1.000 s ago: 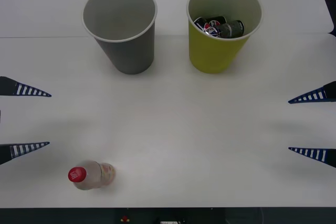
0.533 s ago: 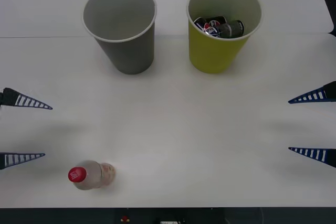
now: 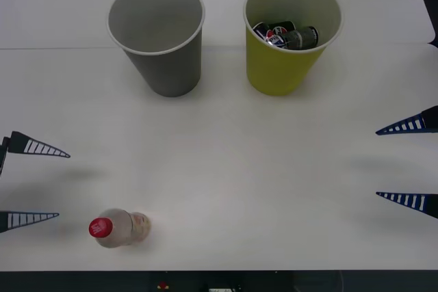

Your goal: Put the can into the green bin and the plastic bottle into the gray bin

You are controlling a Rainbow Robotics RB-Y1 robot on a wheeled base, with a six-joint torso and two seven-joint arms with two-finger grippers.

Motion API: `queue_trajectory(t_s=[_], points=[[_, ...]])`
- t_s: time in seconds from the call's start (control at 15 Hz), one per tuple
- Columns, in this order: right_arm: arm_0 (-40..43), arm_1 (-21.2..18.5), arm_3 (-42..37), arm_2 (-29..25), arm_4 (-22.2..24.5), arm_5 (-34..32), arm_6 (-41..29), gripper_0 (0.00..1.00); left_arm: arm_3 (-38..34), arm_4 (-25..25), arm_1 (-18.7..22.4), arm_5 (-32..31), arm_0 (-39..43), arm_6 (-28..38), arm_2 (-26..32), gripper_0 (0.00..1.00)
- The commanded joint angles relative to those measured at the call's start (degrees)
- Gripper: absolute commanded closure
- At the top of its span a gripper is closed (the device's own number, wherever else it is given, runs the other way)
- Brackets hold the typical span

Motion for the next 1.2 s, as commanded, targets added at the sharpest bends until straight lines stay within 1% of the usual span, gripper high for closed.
queue_trajectory(t_s=[0.07,0.27,0.4,0.53,0.8,1.2], points=[[0.00,0.00,0.00,0.00,0.00,0.00,0.00,0.00,5.50,2.51,0.00,-2.69,-2.47,-0.59,-4.15,0.00],[0.00,0.00,0.00,0.00,0.00,0.00,0.00,0.00,11.03,5.67,0.00,-4.36,-5.28,-1.82,-9.43,0.00],[0.00,0.00,0.00,0.00,0.00,0.00,0.00,0.00,13.93,8.57,0.00,-4.36,-6.86,-2.70,-14.17,0.00],[0.00,0.00,0.00,0.00,0.00,0.00,0.00,0.00,15.34,11.74,-0.09,-3.92,-8.01,-2.97,-18.74,0.00],[0.00,0.00,0.00,0.00,0.00,0.00,0.00,0.00,15.25,18.68,-0.44,0.21,-8.62,-4.02,-27.09,0.00],[0.00,0.00,0.00,0.00,0.00,0.00,0.00,0.00,15.25,19.47,-5.62,1.79,-9.32,-4.02,-30.26,0.00]])
